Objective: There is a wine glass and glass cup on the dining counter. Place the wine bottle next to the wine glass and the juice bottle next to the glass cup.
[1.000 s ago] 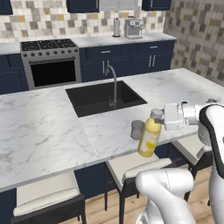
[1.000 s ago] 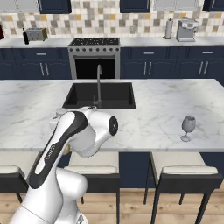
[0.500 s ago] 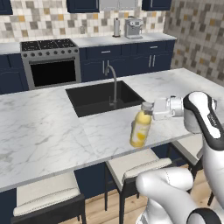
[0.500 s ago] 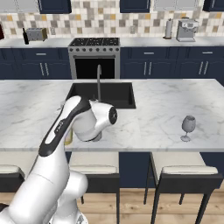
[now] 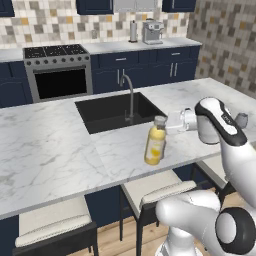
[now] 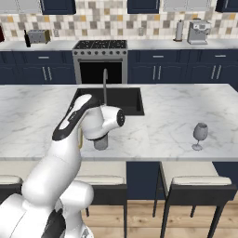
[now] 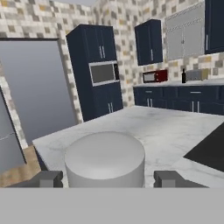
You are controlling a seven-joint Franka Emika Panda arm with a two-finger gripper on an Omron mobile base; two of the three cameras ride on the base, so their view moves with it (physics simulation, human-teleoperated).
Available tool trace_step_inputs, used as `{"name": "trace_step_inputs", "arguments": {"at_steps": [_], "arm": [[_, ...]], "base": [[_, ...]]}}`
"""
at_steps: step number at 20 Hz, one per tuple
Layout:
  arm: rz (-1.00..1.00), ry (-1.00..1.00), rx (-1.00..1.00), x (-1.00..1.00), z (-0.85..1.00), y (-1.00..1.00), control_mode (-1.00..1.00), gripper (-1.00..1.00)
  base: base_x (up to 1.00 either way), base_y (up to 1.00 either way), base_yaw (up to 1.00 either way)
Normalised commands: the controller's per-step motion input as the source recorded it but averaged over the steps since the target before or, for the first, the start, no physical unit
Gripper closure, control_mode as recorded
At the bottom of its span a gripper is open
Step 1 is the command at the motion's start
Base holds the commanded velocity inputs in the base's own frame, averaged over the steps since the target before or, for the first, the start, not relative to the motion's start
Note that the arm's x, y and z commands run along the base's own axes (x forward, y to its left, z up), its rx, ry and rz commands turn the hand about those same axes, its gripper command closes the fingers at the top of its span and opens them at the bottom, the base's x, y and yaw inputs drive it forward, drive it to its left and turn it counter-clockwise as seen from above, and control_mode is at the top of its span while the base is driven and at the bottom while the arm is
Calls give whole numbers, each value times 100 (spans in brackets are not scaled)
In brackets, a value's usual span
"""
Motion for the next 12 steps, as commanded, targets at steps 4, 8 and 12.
{"name": "trace_step_inputs", "arguments": {"at_steps": [4,8,12], "arm": [[0,1,-4,29,-25,30,-100,100],[0,0,0,36,-25,26,-100,100],[0,0,0,32,-27,13,-100,100]], "base": [[0,0,0],[0,0,0],[0,0,0]]}}
